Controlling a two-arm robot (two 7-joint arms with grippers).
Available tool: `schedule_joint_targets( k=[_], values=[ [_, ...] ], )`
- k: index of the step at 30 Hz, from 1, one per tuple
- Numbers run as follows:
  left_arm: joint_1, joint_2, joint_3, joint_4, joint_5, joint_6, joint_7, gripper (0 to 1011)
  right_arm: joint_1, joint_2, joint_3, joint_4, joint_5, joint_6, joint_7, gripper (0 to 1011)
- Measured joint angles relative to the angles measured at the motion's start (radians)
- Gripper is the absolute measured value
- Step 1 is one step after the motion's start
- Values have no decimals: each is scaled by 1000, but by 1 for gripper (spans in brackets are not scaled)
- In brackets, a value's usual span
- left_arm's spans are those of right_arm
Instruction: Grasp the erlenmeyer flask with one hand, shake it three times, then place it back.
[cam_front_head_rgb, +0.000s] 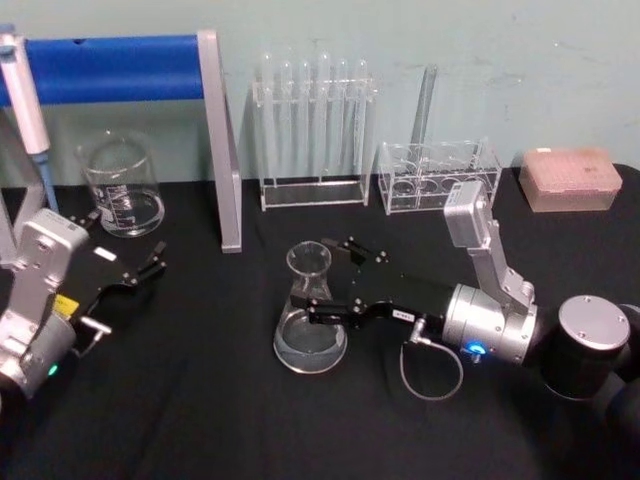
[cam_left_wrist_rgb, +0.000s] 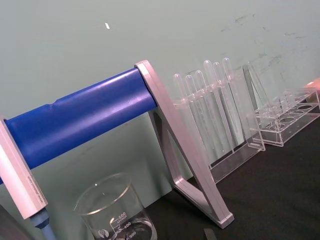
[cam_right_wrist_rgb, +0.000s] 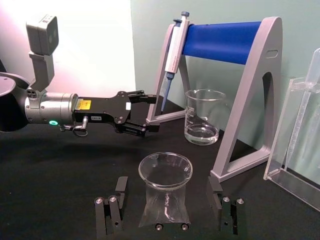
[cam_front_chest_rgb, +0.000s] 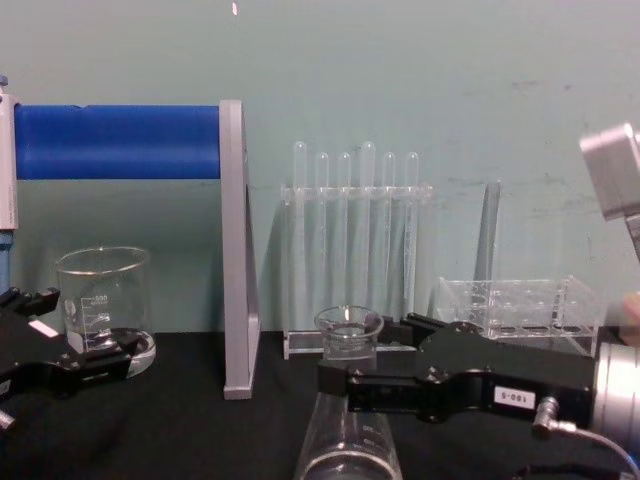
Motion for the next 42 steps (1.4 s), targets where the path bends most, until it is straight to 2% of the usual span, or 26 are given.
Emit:
schedule_joint_targets(
  k=[18,29,42],
  values=[
    [0,0,0,0,0,0,0,1001,17,-11,-12,19,-5,-3,13,1000],
    [0,0,0,0,0,0,0,1001,16,-14,-12,17,-22,-2,-20,1000],
    [0,0,0,0,0,0,0,1001,15,-14,-11,16,-22,-1,-18,1000]
  ],
)
